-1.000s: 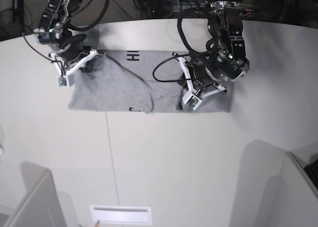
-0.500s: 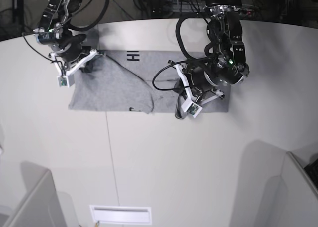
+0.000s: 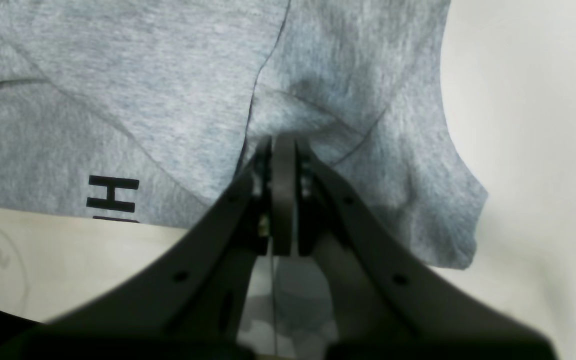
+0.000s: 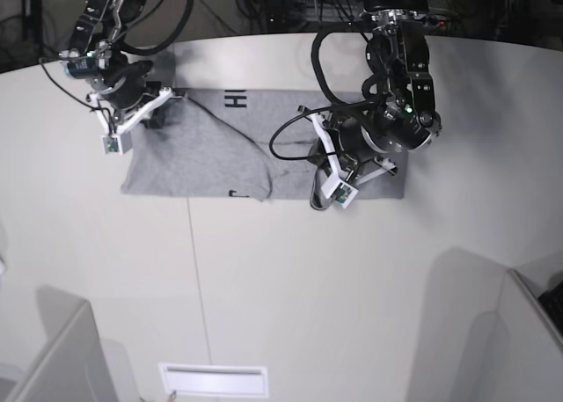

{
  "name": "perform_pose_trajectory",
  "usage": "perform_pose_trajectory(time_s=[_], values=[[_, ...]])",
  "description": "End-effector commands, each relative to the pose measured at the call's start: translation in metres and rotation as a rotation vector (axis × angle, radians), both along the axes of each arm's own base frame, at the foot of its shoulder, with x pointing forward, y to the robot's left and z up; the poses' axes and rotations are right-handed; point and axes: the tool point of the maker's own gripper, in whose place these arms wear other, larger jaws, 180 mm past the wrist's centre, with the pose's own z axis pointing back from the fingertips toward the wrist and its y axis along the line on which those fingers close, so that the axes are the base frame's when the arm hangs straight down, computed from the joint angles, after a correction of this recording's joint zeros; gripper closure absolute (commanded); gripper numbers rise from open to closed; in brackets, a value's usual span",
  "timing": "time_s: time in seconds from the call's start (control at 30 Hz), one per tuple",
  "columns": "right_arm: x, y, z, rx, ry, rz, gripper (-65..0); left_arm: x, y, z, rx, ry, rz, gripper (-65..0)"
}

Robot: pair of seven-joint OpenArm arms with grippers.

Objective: Fold the T-shirt properly
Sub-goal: 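Lift the strip end with the left gripper and fold it toward the right gripper, then release the folded end and raise the left gripper away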

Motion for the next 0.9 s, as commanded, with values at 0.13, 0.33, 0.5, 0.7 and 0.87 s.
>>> perform_pose_trajectory(time_s=[0.13, 0.33, 0.5, 0.7, 0.87], values=[[0.008, -0.001, 0.008, 0.004, -0.04, -0.007, 0.0, 0.007, -0.007, 0.012, -0.036, -0.04, -0.006, 0.0], [0.008, -0.001, 0.008, 0.004, -0.04, -0.007, 0.0, 0.005, -0.009, 0.003, -0.04, -0.009, -0.009, -17.6], [0.008, -0.001, 0.009, 0.003, -0.041, -0.007, 0.0, -0.002, -0.012, -0.019, -0.051, 0.064, -0.012, -35.9], [0.015, -0.004, 0.014, -0.001, -0.065, -0.013, 0.0, -0.005, -0.039, -0.011, -0.121, 0.062, -0.077, -39.8], [0.034, -0.007, 0.028, -0.009, -0.118, -0.018, 0.0, 0.011, 0.002, 0.025, -0.202, -0.05, 0.056, -34.6]])
